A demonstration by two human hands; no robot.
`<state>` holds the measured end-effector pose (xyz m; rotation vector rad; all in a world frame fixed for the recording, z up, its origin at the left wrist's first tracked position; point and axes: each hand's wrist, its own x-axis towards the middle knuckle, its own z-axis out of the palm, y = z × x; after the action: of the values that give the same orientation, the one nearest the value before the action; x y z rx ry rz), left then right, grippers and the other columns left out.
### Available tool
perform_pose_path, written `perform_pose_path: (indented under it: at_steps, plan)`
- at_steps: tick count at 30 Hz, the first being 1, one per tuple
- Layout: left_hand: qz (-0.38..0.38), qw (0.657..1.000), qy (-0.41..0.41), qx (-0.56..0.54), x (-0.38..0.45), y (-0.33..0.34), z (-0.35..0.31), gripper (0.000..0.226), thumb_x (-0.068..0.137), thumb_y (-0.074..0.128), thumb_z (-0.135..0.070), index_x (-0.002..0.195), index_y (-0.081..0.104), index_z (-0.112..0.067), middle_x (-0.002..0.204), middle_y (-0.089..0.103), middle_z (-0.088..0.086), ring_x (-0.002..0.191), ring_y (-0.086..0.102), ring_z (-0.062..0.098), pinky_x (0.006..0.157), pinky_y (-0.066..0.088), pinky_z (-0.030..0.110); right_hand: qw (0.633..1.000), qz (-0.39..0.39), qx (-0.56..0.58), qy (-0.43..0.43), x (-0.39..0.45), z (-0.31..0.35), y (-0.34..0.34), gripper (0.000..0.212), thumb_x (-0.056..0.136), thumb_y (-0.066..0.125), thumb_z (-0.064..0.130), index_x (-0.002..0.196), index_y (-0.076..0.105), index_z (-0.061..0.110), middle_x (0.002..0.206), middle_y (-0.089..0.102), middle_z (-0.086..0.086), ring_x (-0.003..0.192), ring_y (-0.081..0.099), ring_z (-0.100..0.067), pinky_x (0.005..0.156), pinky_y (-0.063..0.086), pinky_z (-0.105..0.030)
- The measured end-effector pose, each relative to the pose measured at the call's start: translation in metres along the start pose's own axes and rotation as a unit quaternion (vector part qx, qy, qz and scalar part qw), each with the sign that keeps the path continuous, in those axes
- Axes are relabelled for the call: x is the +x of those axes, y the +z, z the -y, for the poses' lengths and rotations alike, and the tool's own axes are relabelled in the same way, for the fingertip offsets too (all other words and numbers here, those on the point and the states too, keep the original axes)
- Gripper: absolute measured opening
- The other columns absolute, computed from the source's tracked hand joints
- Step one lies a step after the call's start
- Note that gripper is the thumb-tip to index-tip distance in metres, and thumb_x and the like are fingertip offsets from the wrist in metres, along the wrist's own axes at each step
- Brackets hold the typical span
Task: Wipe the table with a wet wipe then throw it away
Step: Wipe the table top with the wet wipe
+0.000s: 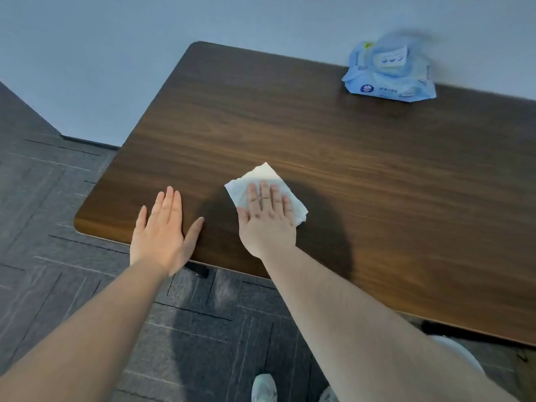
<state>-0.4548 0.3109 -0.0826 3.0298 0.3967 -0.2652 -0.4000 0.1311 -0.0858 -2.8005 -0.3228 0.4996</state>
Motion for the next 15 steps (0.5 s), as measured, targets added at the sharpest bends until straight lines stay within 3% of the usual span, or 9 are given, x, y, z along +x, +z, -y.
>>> perform_pose_path:
  at_steps: [8,15]
  plan:
    - [-0.004,0.999,0.002,-0.032,0.001,0.002,0.0,0.064,0.095,0.011,-0.046,0.149,-0.003,-0.013,0.159,-0.003,0.0,0.145,-0.006,0.013,0.118,-0.001,0.039,0.997,-0.007,0.006,-0.078,0.028,0.067,0.014,0.057,0.1,0.015,0.046,0.151,0.0,0.026,0.161,-0.006,0.003,0.147,-0.012,-0.016,0.118,-0.012,-0.037]
    - [0.003,1.0,0.008,-0.029,0.002,0.004,0.001,0.061,0.095,0.009,-0.04,0.148,-0.009,-0.013,0.159,-0.008,-0.001,0.144,-0.01,0.012,0.117,-0.003,0.038,0.989,0.015,-0.036,-0.141,0.031,0.066,0.013,0.055,0.1,0.012,0.046,0.151,0.002,0.029,0.161,-0.004,0.005,0.147,-0.01,-0.015,0.118,-0.011,-0.037]
